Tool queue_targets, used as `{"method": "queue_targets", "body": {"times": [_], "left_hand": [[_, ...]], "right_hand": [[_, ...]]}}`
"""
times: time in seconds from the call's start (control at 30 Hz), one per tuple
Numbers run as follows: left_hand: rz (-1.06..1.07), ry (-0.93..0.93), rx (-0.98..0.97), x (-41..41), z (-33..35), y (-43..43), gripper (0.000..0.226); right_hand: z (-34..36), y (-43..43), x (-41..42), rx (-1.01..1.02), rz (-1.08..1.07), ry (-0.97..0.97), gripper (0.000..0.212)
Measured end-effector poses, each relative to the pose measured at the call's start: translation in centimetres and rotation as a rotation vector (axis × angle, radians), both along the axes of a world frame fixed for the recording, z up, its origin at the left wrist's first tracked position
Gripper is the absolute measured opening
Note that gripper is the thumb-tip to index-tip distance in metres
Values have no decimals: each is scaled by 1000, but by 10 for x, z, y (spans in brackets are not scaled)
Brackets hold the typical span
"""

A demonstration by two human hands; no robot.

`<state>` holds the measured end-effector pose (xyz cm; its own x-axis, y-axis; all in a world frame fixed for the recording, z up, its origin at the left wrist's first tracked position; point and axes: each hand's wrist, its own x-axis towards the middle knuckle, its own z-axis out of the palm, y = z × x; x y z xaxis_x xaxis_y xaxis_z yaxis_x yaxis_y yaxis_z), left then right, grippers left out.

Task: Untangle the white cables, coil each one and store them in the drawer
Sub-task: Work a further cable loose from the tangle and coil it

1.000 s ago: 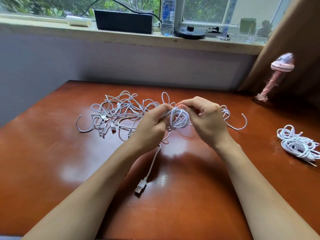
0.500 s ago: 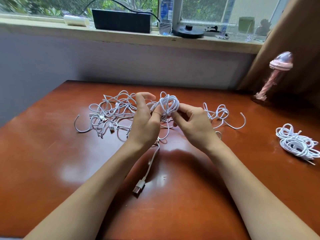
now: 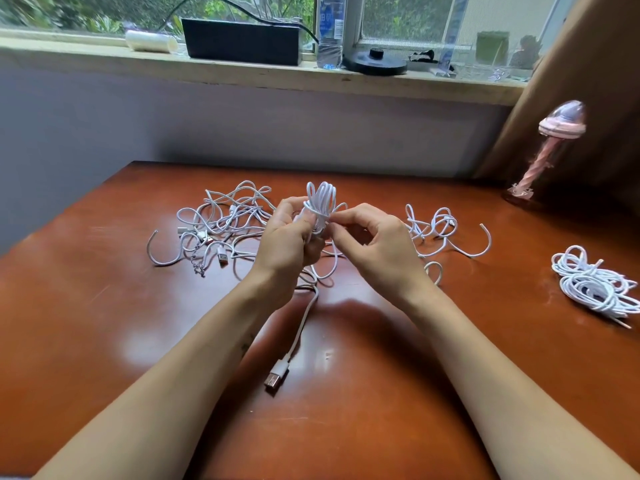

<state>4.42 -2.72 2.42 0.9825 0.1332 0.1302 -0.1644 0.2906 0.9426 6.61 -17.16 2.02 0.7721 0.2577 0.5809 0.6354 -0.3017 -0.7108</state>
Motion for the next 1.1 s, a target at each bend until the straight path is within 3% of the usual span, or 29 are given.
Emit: {"method": "queue_targets", "body": {"times": [0.37, 0.67, 1.1], "left_hand": [[-241, 182, -393, 1, 6, 5, 27], [-381, 265, -604, 2, 6, 9, 28], [-383, 265, -566, 3, 3, 9, 31]], "right_hand": [[3, -1, -1, 72, 122, 113, 15], [2, -2, 4, 45, 113, 48, 15], [2, 1, 1, 146, 50, 166, 11]]}}
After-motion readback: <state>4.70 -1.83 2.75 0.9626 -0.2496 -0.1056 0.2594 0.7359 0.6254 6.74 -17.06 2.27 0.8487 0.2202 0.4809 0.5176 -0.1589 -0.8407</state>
